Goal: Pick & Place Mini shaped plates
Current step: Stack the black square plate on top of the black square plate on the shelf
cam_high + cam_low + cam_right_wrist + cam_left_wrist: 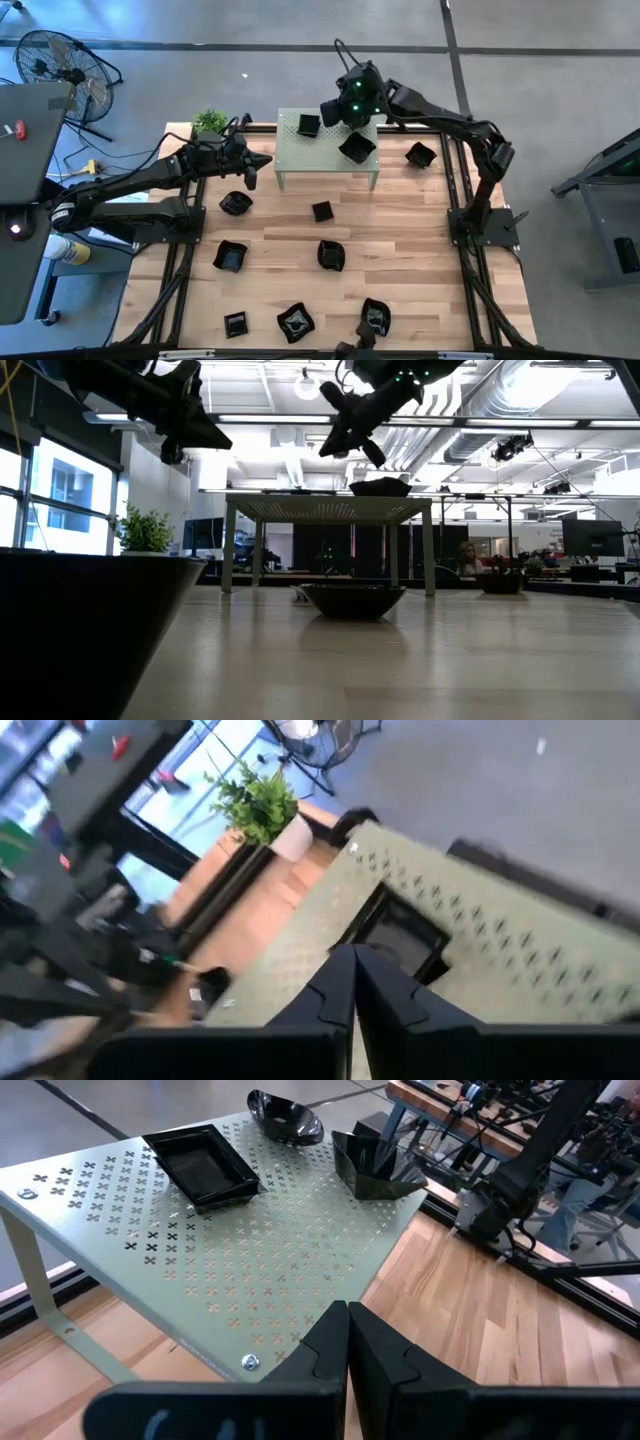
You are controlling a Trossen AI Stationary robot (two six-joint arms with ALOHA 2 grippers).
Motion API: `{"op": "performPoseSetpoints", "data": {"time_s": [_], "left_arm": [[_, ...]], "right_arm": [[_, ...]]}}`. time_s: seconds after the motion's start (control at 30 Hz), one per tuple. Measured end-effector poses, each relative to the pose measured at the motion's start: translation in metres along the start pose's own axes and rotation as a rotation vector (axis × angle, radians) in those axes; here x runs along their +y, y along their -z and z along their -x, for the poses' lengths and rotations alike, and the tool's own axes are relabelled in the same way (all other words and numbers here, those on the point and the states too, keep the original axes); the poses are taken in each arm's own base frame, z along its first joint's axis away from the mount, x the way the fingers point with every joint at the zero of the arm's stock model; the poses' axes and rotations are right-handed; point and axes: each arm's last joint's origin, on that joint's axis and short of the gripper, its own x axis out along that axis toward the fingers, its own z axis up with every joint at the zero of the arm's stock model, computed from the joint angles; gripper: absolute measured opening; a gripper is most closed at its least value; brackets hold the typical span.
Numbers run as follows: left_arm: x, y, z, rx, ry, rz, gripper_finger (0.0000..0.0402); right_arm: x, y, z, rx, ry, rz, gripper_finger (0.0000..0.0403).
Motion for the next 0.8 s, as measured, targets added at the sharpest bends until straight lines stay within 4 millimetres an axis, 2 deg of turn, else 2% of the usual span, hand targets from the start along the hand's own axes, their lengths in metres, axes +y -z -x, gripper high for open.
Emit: {"op": "performPoseSetpoints", "data": {"time_s": [0.13,0.3,0.57,0.8], "left_arm": [[0.0,0.0,0.0,0.0,-0.001,0.0,0.0001],[0.0,0.0,0.0,0.0,-0.003,0.0,0.0001],[0.0,0.0,0.0,-0.001,-0.002,0.0,0.0001],[0.0,0.0,0.0,-0.001,-0.002,0.001,0.0001]], "right_arm": [[0.003,-0.008,-0.005,-0.024,0.014,0.181,0.0005],[-0.01,-0.017,-0.01,-0.016,0.051,0.29,0.0026],[-0.028,-0.009,-0.037,0.056,0.033,0.354,0.01],[-0.038,-0.001,-0.053,0.097,0.038,0.359,0.0113]]}}
